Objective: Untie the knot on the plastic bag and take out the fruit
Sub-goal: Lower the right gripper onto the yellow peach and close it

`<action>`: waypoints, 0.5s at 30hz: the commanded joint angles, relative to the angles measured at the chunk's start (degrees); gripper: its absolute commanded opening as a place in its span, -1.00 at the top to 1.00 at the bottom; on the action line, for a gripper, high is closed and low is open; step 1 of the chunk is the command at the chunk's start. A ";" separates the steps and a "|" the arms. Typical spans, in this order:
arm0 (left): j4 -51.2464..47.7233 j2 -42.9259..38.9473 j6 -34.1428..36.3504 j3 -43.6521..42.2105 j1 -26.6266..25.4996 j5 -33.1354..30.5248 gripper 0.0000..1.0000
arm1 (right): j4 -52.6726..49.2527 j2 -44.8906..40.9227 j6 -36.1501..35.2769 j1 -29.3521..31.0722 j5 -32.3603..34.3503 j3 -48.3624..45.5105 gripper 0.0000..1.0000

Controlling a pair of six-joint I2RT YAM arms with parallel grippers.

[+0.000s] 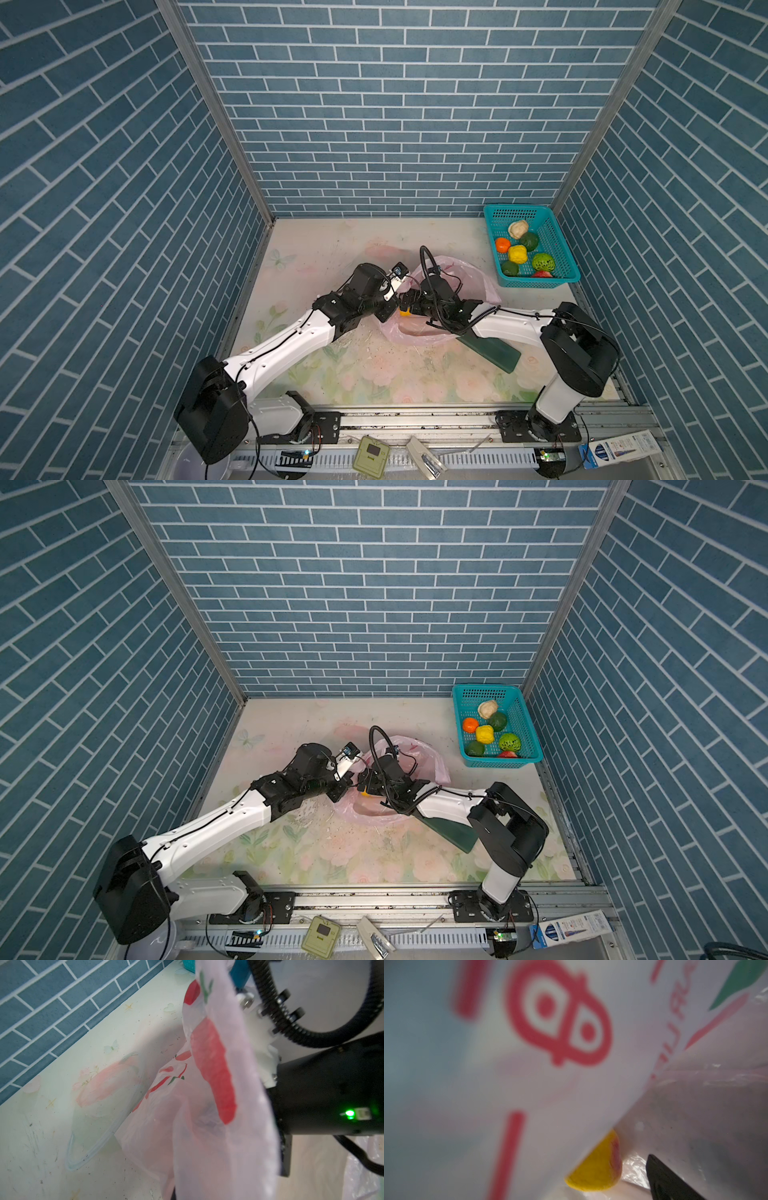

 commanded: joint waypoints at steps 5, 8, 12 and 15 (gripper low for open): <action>0.91 -1.14 -0.04 -1.06 0.33 -1.15 1.00 | -1.93 5.62 -0.43 -0.16 -1.90 5.53 -0.92; 1.26 -1.19 -0.20 -1.42 0.33 -1.09 1.00 | -2.68 7.34 -0.14 -0.22 -1.39 5.94 -0.90; 1.96 -1.10 -0.58 -1.90 0.33 -1.00 1.00 | -2.83 9.50 -0.49 -0.22 -1.53 7.61 -0.84; 2.24 -1.04 -0.60 -2.00 0.33 -1.04 1.00 | -3.51 11.17 -0.38 -0.18 -2.08 9.14 -0.68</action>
